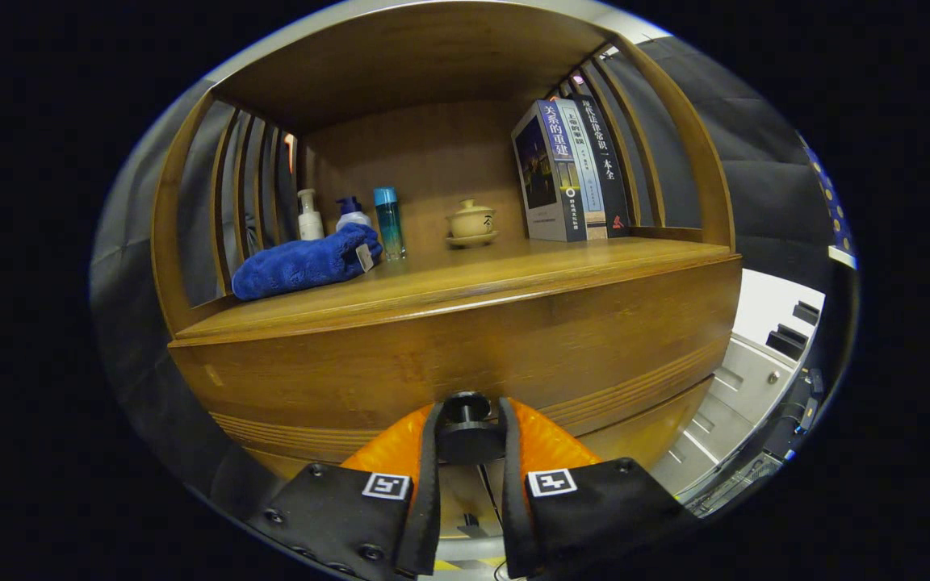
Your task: Pull open the drawer, take out the items inside it, and place them on the countertop above the cabinet.
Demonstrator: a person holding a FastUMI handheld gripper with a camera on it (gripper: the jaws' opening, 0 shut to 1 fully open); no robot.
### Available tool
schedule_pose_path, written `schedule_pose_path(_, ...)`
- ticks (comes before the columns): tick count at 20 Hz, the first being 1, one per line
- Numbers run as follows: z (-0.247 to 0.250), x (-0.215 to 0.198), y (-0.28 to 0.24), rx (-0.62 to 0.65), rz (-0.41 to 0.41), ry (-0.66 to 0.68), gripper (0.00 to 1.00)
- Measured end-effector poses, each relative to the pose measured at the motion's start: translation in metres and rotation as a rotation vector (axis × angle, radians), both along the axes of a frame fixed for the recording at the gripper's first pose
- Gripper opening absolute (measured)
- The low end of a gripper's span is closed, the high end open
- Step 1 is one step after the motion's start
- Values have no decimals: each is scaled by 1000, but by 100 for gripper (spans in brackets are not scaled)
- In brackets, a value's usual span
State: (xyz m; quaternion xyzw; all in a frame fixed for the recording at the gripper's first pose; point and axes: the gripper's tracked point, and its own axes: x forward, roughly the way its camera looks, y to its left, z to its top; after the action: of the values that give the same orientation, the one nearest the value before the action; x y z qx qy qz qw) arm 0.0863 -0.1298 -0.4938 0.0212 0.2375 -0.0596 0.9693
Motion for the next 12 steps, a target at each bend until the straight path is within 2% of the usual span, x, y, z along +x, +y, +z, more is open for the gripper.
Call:
schedule_pose_path(1, 1, -5, 2, 4, 2, -1, 35)
schedule_pose_path(12, 23, -90, 3, -12, -7, -4, 35)
